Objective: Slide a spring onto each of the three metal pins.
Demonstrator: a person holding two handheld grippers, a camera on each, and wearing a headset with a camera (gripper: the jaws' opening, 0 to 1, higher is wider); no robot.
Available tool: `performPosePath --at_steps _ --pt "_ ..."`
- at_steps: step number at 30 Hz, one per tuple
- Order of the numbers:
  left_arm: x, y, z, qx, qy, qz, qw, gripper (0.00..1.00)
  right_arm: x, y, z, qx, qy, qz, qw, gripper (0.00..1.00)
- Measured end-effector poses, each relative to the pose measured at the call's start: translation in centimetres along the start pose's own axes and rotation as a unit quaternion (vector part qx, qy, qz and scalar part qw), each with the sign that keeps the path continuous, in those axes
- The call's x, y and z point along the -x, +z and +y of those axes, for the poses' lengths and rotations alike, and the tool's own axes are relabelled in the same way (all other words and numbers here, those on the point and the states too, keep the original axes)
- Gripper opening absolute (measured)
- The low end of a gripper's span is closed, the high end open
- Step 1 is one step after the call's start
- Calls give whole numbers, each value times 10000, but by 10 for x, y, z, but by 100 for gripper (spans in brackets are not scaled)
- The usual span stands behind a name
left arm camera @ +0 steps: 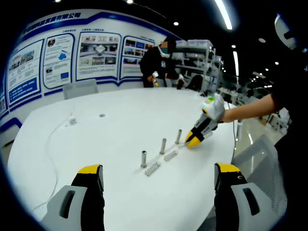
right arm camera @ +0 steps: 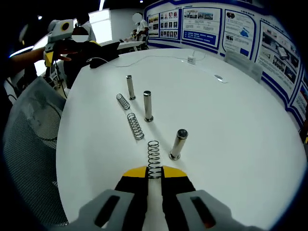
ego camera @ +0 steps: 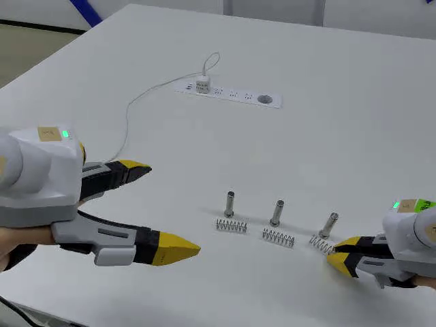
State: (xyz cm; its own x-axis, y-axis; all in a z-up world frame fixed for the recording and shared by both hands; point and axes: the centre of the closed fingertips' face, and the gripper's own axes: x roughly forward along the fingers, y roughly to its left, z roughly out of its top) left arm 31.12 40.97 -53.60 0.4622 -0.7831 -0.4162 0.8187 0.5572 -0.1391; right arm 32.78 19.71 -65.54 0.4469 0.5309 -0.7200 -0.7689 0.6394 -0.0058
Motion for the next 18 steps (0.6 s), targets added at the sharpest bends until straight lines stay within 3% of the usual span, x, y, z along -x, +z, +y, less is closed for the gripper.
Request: performPosePath --at_steps 9,14,17,18 --pt "-8 5 -13 -116 -106 -32 9999 96 14 18 2 284 -44 -84 9996 10" --pt "-13 9 -17 -228 -187 -48 9996 94 25 32 11 404 5 -246 9989 10" --pt "-18 12 -18 -280 -223 -72 9993 90 31 40 16 563 -9 -286 9980 10" --pt "-20 15 -19 -278 -260 -119 9992 88 34 41 15 808 -90 -210 9965 10"
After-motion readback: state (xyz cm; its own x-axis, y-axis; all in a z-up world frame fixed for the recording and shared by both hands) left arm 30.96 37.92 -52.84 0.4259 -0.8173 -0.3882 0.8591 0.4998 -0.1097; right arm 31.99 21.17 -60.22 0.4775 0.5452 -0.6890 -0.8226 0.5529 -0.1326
